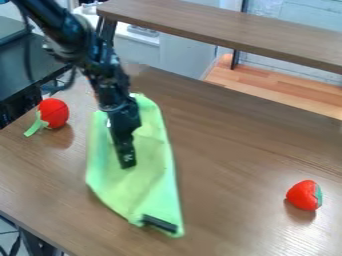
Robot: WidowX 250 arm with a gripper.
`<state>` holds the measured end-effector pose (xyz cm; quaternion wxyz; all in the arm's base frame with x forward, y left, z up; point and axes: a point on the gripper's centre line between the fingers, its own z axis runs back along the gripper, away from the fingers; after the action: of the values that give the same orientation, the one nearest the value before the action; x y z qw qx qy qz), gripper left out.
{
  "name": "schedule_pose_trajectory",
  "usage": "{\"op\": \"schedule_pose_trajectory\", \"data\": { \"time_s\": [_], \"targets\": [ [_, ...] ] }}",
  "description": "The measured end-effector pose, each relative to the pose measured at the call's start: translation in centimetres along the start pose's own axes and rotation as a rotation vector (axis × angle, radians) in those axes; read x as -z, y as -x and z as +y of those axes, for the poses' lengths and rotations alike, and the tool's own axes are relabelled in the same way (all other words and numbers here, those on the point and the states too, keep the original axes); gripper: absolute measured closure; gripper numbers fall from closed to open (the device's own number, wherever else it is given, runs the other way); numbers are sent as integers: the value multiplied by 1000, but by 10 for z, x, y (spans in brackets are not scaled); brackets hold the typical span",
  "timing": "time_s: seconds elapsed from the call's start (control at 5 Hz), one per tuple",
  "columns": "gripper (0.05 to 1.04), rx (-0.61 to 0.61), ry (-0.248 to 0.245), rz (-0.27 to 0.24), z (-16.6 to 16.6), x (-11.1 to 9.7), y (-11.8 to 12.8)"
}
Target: Move cloth from bottom right of the table to the top left of the table
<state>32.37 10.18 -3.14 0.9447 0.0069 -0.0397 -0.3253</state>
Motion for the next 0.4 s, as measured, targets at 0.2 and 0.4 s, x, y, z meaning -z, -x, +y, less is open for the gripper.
{"op": "schedule_pose_trajectory", "data": {
  "time_s": [0.2, 0.4],
  "targets": [
    [84, 6, 9, 28, 3, 0, 12],
    [85, 53, 42, 43, 4, -2, 16]
  ]
}}
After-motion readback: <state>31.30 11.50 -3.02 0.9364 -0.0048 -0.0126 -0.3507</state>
